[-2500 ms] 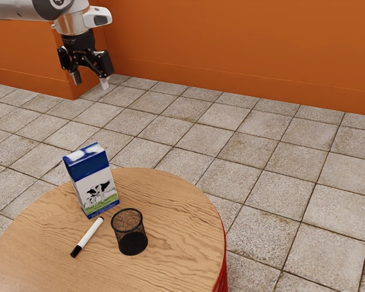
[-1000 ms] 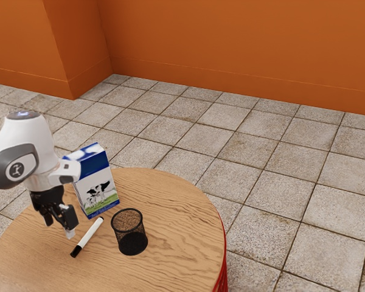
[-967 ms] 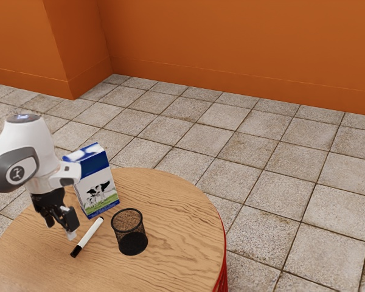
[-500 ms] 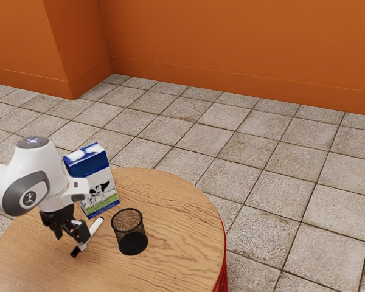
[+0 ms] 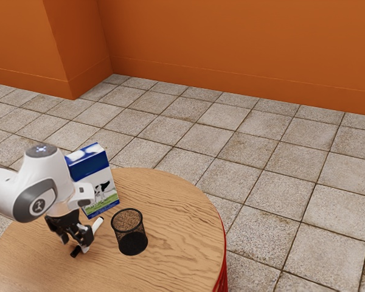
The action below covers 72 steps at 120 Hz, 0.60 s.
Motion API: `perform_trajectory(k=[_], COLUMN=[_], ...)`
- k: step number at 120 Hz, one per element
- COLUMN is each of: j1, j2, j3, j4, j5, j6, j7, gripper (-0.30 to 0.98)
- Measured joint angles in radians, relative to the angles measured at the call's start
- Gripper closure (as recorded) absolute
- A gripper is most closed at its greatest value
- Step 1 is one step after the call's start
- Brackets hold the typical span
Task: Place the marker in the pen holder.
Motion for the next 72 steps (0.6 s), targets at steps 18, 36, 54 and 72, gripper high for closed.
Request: perform_trajectory(k=[18, 36, 54, 72], j1=[-0.002, -0.002, -0.002, -0.001], j2=[0.005, 0.007, 0.007, 0.007], j3=[0.0, 0.0, 0.0, -0.001], j4=[0.001, 0.001, 0.001, 0.0], j5=[0.0, 0.0, 0.001, 0.006], j6=[0.018, 0.027, 0.031, 0.035], j7=[-0.006, -0.01, -0.014, -0.023], gripper=[0.34, 0.5, 0.65, 0.74])
